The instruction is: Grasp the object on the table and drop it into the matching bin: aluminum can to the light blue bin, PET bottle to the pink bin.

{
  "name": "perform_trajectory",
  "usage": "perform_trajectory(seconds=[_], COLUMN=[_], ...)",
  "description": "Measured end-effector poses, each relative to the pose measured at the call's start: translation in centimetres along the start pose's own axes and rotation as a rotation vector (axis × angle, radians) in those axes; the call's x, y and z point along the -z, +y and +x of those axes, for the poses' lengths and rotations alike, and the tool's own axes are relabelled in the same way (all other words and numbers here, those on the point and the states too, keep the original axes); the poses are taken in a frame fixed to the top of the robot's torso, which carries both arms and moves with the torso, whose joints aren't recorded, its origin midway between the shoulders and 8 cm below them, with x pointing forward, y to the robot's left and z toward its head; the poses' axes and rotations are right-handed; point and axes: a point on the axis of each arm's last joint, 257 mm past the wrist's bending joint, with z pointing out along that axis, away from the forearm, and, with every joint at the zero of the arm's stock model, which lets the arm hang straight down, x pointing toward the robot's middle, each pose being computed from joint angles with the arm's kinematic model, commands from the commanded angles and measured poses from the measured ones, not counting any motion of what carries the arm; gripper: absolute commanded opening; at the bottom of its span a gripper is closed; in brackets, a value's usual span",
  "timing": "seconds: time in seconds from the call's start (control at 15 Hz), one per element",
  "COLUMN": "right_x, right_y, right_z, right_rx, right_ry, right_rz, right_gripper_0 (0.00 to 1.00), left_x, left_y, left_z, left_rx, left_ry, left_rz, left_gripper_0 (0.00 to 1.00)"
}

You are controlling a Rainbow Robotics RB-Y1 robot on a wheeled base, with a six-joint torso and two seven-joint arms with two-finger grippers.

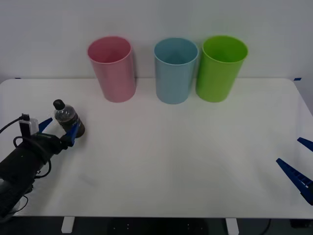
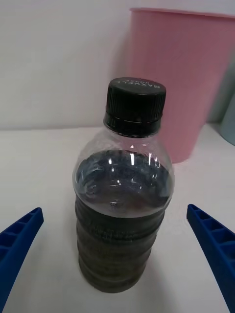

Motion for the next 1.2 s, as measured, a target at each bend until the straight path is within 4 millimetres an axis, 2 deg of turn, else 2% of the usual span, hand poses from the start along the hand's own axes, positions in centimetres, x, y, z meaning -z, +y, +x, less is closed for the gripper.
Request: perform_trajectory(seconds=[0.47,0.73,0.8,0.87,0.93,1.2], right_x=[0.0,0.0,0.0,0.0,0.0,0.0], right_y=[0.0,0.0,0.0,0.0,0.0,0.0], right_z=[0.0,0.0,0.0,0.0,0.0,0.0], right_rx=[0.000,0.000,0.000,0.000,0.000,0.000], right_ry=[0.000,0.000,0.000,0.000,0.000,0.000], right_rz=[0.000,0.000,0.000,0.000,0.000,0.000], right_gripper_0=[1.00,1.00,1.00,1.00,1.00,1.00], left_x=[-2.1,-2.6,-2.6,-2.6,-2.6,-2.8], left_y=[0.1,-0.2,-0.3,-0.3,-0.3,-0.5], left_z=[0.1,0.3,0.3,0.3,0.3,0.2], left_rx=[-0.029,-0.040,-0.043,-0.044,-0.047,-0.058], left_ry=[0.016,0.021,0.022,0.023,0.023,0.023], left_rz=[-0.009,-0.019,-0.018,-0.018,-0.018,-0.013], left_gripper_0=[1.00,1.00,0.57,0.18,0.02,0.00])
